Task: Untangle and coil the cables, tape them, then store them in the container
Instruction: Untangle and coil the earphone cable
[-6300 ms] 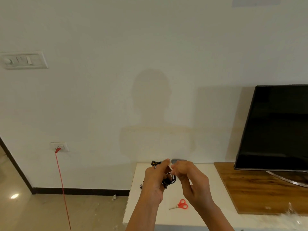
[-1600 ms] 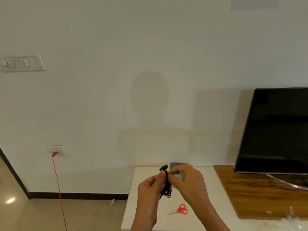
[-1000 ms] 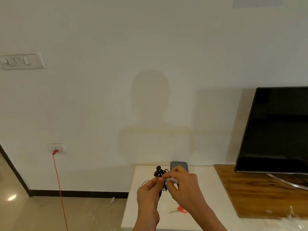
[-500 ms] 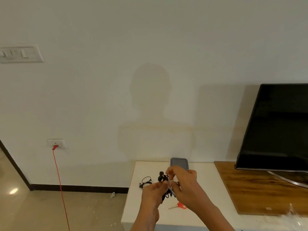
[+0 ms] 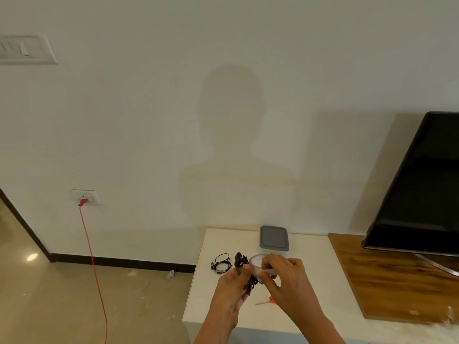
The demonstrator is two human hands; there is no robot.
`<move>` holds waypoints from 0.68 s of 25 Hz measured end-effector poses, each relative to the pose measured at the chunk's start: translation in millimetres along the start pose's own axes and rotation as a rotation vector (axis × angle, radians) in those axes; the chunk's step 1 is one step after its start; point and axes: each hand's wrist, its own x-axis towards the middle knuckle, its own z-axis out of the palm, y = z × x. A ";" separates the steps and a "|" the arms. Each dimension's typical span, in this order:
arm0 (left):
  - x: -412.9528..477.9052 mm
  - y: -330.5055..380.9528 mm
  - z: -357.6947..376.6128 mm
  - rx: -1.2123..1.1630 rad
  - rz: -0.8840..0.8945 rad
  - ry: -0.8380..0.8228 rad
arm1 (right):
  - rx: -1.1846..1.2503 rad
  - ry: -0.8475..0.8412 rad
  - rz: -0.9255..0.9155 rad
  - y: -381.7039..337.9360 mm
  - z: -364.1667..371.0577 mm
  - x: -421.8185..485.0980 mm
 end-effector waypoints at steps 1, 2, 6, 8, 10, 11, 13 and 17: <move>8.8 -3.1 -3.3 0.068 0.021 0.006 | 0.012 -0.004 0.010 5.3 7.6 2.4; 16.8 -5.3 -5.8 0.143 0.039 0.018 | 0.012 0.005 0.013 11.5 15.8 3.9; 47.9 -12.8 -12.2 0.318 0.074 0.118 | -0.023 -0.008 0.006 31.9 47.8 13.1; 64.2 -18.9 -14.4 0.394 0.065 0.168 | -0.076 -0.013 0.001 40.0 62.4 19.1; 82.7 -27.2 -16.6 0.450 0.079 0.212 | -0.127 -0.020 0.036 50.1 80.1 24.5; 93.1 -32.9 -17.5 0.493 0.098 0.243 | -0.156 -0.026 0.062 55.7 91.5 27.2; 109.7 -42.9 -18.7 0.588 0.139 0.306 | -0.201 -0.068 0.127 65.7 113.0 32.5; 143.0 -64.1 -22.9 0.608 0.098 0.362 | -0.149 -0.175 0.299 96.5 155.4 41.5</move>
